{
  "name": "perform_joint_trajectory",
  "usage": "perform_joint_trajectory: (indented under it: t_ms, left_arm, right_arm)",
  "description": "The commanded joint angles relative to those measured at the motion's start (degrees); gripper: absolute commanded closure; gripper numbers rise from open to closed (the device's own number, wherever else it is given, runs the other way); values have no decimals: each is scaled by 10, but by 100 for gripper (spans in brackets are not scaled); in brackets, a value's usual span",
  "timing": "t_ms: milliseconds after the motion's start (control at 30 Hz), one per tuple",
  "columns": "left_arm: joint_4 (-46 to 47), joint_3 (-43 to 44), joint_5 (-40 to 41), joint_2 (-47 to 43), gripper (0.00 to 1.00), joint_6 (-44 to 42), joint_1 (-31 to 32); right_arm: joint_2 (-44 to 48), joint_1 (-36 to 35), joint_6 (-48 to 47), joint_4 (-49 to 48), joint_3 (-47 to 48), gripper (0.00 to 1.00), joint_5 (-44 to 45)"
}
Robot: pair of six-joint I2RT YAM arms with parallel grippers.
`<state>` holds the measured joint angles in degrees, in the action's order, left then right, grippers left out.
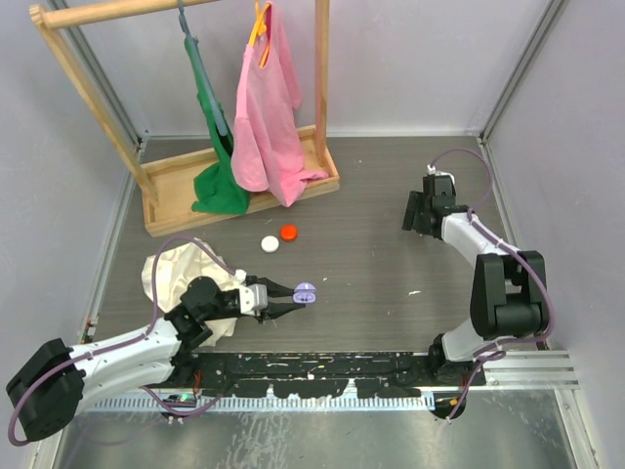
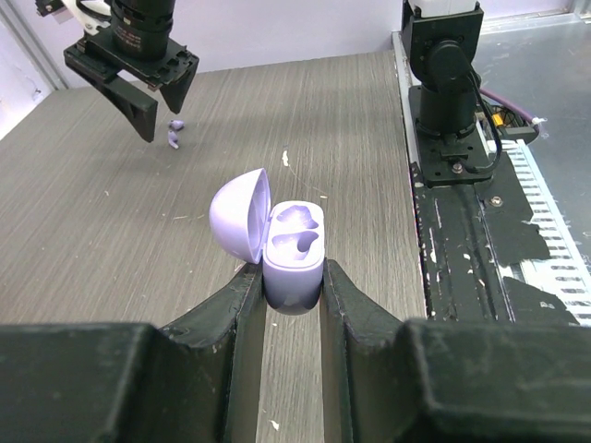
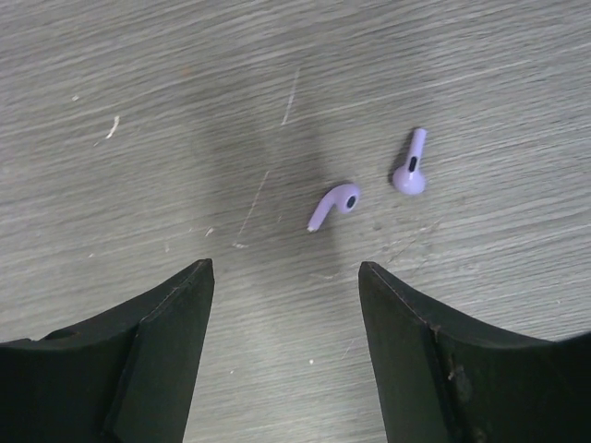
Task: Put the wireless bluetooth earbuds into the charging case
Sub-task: Pick up the earbud from the center of the board.
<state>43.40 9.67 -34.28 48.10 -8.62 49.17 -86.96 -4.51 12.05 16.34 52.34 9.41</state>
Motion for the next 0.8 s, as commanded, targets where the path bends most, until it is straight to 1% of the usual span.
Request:
perform_joint_trajectory:
  t_ms: [0,267,400,767]
  left_arm:
    - [24,8,-5,6,100,-8,5]
    - [24,9,-3,10,100,-8,7]
    - [25,10,-5,12,100,-8,8]
    - [25,11,-6,19,100,-8,11]
  right_arm:
    - [-25,24,15,-20,38,32,1]
    - [-84,55,25,-19,67,40,-12]
    - [-104,58,20,-24,73,47,-23]
    - [-138,64,22,-22,82,59,-29]
